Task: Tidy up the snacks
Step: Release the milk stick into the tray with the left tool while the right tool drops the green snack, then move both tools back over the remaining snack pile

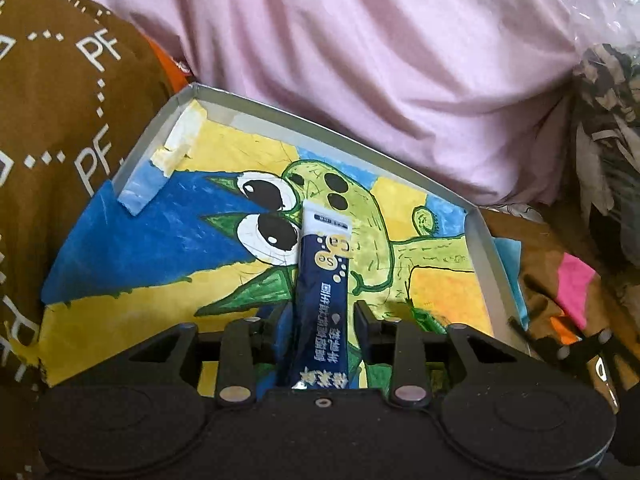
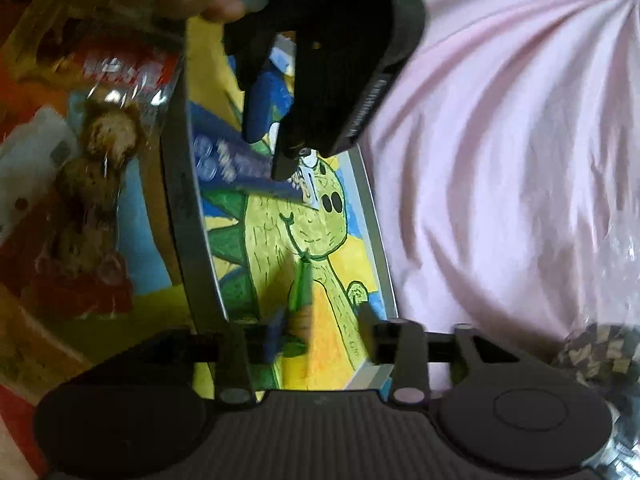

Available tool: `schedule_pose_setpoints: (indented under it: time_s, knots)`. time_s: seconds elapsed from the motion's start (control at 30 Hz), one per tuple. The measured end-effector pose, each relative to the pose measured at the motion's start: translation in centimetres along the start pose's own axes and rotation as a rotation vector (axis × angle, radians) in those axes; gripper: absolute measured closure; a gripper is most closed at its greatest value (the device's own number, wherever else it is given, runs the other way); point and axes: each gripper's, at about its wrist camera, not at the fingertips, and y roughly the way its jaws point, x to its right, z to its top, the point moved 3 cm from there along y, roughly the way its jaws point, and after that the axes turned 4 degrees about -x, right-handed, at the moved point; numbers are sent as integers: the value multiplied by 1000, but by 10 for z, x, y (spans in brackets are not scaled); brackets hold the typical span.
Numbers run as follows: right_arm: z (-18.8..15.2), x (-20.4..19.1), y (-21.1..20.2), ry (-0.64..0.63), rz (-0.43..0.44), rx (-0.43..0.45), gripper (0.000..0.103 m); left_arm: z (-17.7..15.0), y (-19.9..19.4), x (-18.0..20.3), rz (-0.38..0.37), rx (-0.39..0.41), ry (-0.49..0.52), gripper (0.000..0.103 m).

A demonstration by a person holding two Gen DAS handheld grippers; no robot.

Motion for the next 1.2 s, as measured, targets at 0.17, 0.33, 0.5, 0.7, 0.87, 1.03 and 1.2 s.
schedule_pose_setpoints:
  time_s: [0.17,0.33,0.5,0.7,0.87,1.03,1.2]
  knots:
    - [3,18,-7,121,36,-1,28,-3,-12,5,14,12,-1,49]
    - [8,36,-12,253,95,4,13,-4,-31,13,33,33,12,36]
    - [10,56,-29,414,121,39,6,-2,-60,18,70,82,51,22]
    - [1,75,-75,635,153,108,0,-11,-103,22,119,149,119,5]
    - [-9,83,-113,753,173,173,0,-29,-134,23,140,181,179,3]
    - [-18,84,-151,856,196,202,0,-54,-164,20,147,203,201,1]
    - [-26,80,-179,916,216,210,0,-81,-190,18,141,199,239,1]
